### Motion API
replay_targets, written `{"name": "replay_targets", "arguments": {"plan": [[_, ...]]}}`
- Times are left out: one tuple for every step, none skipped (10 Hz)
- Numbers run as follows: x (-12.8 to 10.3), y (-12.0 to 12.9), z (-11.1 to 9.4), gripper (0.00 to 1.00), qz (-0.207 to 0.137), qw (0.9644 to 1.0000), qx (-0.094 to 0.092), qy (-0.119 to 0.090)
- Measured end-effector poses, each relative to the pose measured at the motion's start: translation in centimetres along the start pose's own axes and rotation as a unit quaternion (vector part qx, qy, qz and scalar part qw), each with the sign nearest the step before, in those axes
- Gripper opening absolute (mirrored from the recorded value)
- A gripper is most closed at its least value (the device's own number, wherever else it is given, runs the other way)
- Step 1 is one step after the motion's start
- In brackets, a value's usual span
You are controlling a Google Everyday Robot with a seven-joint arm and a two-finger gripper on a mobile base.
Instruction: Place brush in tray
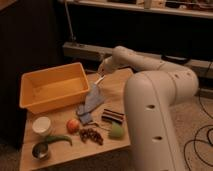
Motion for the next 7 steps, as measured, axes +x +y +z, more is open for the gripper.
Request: {"name": "replay_targets", "arguments": {"plan": [[0.1,0.6,-2.0,0.0,-0.002,0.9997,-0.023,-0.009],[0.4,1.0,-3.2,0.0,-0.006,0.9991,-0.039,-0.014],[0.8,1.4,-4.2,0.02,-0.012,0.9985,-0.051,-0.015],[1.0,1.7,-4.4,0.08,-0.016,0.9983,-0.054,-0.013],[1.2,1.8,-4.2,0.16,-0.019,0.9983,-0.055,-0.01],[1.2,1.5,-3.4,0.28,-0.025,0.9984,-0.052,-0.003],[0.9,1.2,-2.7,0.36,-0.03,0.9985,-0.046,0.002]]}}
